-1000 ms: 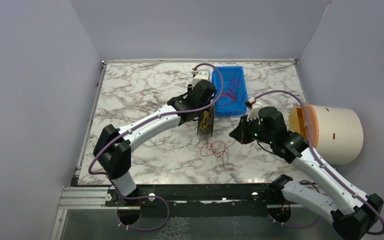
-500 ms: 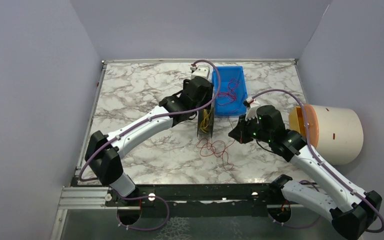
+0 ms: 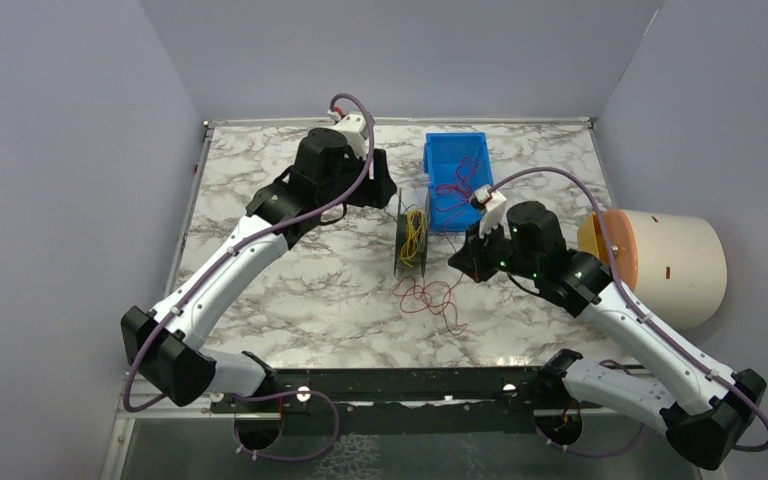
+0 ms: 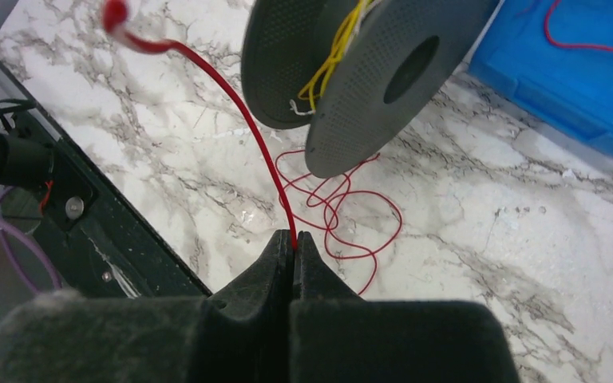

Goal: Wrap the cables

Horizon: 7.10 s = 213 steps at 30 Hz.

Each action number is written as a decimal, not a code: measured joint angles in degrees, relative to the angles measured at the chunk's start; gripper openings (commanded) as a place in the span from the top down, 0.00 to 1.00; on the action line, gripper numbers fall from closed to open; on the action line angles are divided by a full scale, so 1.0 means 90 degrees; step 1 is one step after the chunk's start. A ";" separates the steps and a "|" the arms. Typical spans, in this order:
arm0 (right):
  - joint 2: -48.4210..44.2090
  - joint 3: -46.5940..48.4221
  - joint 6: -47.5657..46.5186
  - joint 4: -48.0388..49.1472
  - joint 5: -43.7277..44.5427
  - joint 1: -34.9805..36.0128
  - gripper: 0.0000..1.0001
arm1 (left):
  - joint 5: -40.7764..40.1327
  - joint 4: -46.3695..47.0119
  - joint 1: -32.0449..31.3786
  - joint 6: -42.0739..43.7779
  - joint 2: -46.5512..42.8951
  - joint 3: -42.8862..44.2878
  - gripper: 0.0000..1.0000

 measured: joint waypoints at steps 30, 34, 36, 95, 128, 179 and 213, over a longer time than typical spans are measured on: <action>-0.0486 -0.0444 -0.8075 0.1690 0.0894 0.1659 0.99 | 0.4928 0.0476 0.0622 -0.0724 -0.1268 -0.1571 0.35; -0.0464 -0.0503 -0.8930 0.2110 0.0843 0.1710 0.99 | 0.5309 0.0668 0.0622 -0.0906 -0.1358 -0.1739 0.35; -0.0391 -0.0503 -0.9294 0.2433 0.0823 0.1741 0.99 | 0.5503 0.0760 0.0619 -0.0979 -0.1360 -0.1809 0.35; -0.0049 -0.1348 -0.2361 0.4381 0.1746 0.2023 0.37 | 0.6788 0.2654 0.0619 -0.2183 -0.1515 -0.2293 1.00; 0.0432 -0.2431 0.0189 0.7031 0.1685 0.1974 0.99 | 0.7118 0.3616 0.0619 -0.3121 -0.2135 -0.2266 1.00; 0.0454 0.2331 0.0568 -0.1324 0.3604 0.1936 0.99 | 0.3147 0.0687 0.0619 -0.0126 -0.2324 -0.2817 0.46; 0.1719 0.2450 0.5537 -0.2273 0.5416 0.1936 0.99 | 0.1824 0.2042 0.0396 -0.0809 -0.2183 -0.3575 0.45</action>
